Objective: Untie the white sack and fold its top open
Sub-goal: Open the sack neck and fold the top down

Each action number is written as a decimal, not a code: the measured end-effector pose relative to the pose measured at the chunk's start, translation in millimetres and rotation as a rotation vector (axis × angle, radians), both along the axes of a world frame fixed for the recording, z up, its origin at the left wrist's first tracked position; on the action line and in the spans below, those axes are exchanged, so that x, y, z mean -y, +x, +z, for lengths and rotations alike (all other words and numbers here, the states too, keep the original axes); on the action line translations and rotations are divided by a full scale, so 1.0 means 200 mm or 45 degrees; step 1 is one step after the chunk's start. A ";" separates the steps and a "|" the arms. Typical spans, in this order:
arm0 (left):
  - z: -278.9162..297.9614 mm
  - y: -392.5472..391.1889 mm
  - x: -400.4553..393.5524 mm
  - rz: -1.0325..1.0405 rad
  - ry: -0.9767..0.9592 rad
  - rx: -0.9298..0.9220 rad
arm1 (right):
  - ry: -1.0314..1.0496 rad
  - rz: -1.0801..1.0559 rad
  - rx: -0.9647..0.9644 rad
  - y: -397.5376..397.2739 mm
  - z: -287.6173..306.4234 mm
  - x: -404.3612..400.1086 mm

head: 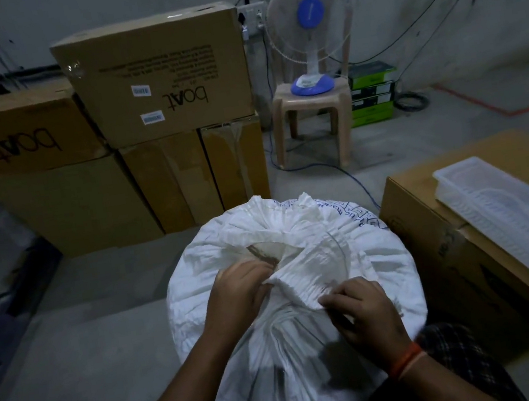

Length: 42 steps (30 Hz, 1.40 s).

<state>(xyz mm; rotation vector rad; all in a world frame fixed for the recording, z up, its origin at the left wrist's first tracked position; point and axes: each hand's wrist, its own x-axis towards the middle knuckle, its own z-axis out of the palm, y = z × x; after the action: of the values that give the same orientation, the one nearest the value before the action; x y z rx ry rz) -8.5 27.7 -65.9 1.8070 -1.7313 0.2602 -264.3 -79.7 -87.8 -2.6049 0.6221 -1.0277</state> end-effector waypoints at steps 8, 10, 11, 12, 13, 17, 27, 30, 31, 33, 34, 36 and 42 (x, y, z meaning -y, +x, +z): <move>-0.12 -0.05 -0.26 0.203 -0.125 0.009 | -0.034 0.160 -0.007 -0.02 -0.04 -0.13; -0.16 -0.05 -0.31 0.218 -0.115 0.009 | -0.001 0.238 -0.040 -0.02 -0.05 -0.16; -0.17 -0.05 -0.32 0.220 -0.106 -0.003 | 0.008 0.263 -0.057 -0.02 -0.05 -0.17; -0.16 -0.06 -0.33 0.214 -0.090 -0.019 | 0.009 0.271 -0.073 -0.01 -0.05 -0.18; -0.15 -0.06 -0.33 0.200 -0.071 -0.029 | 0.005 0.266 -0.086 -0.01 -0.04 -0.18; -0.09 -0.08 -0.33 0.086 0.043 -0.113 | -0.010 0.238 -0.056 -0.01 0.03 -0.22; 0.24 -0.05 -0.07 0.374 -0.178 -0.635 | 0.215 -0.068 0.448 -0.02 0.47 0.07; 0.35 0.01 0.14 0.469 -0.151 -0.942 | 0.563 -0.050 0.434 0.08 0.50 0.35; 0.37 0.04 0.21 0.497 -0.123 -1.051 | 0.691 -0.047 0.402 0.11 0.49 0.45; 0.38 0.11 0.35 0.547 -0.016 -1.208 | 0.831 -0.014 0.252 0.19 0.44 0.66; 0.37 0.15 0.41 0.573 0.049 -1.288 | 0.875 0.023 0.166 0.22 0.41 0.74; 0.33 0.21 0.50 0.640 0.212 -1.426 | 0.956 0.088 -0.010 0.29 0.31 0.89; 0.21 0.26 0.53 0.647 0.580 -1.550 | 1.183 0.123 -0.397 0.39 0.03 1.04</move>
<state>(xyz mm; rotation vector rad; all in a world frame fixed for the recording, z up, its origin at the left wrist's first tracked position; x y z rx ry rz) 43.0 -77.8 -24.1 1.9813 -0.4730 -0.9274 -185.4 -287.6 -80.8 -1.9184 0.7876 -0.1835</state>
